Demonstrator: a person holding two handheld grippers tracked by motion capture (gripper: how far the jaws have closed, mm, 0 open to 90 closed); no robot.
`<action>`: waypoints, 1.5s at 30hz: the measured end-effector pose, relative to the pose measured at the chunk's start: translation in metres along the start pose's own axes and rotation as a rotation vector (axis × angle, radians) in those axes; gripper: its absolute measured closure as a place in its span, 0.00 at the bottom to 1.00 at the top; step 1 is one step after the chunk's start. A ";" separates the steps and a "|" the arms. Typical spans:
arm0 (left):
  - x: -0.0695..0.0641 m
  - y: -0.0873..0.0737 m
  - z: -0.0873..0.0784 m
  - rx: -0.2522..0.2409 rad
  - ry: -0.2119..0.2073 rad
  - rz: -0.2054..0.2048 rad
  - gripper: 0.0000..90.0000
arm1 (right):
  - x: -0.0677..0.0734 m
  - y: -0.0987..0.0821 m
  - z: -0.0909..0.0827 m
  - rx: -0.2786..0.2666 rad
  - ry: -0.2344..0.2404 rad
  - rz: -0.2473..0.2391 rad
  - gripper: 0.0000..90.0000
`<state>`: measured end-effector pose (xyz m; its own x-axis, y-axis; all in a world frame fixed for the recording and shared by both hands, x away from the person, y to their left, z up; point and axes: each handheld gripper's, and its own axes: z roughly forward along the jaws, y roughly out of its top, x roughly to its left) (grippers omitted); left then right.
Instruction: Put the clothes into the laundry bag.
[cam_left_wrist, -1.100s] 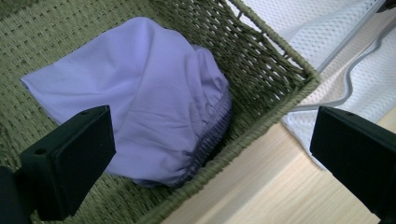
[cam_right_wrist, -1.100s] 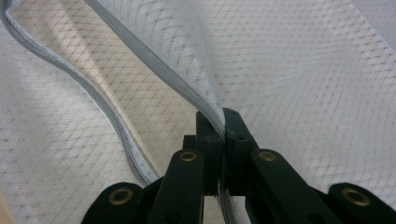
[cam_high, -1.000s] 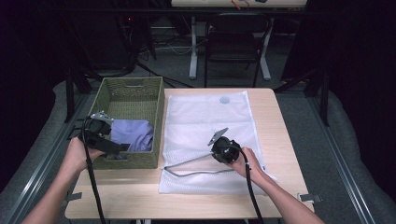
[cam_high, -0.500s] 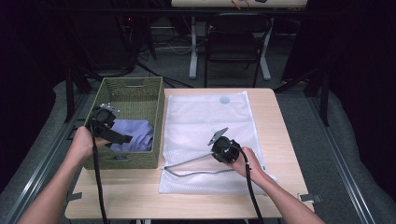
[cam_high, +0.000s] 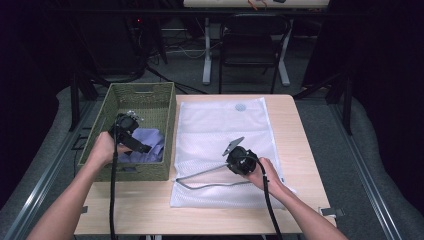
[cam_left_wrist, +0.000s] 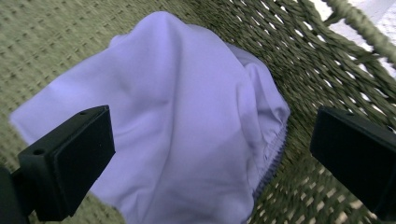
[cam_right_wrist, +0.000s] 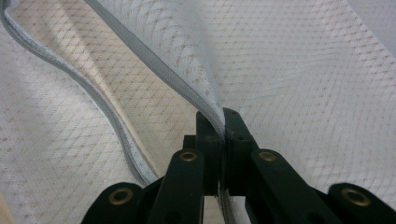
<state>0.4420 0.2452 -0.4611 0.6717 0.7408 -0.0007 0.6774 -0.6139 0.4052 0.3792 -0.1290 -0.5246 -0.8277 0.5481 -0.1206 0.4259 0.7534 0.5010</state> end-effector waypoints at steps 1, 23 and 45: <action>0.000 0.001 0.003 0.006 -0.009 0.001 0.00 | 0.000 0.000 0.000 0.000 0.000 0.000 0.97; 0.006 0.015 0.048 0.100 -0.023 0.058 0.00 | -0.001 -0.001 -0.003 -0.011 0.003 0.001 0.97; -0.001 0.016 0.065 0.239 -0.177 0.147 0.46 | -0.002 -0.001 -0.003 -0.010 0.008 0.007 0.97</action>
<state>0.4722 0.2170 -0.5138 0.7950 0.5936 -0.1252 0.6065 -0.7729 0.1864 0.3797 -0.1321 -0.5228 -0.8277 0.5503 -0.1103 0.4281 0.7461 0.5100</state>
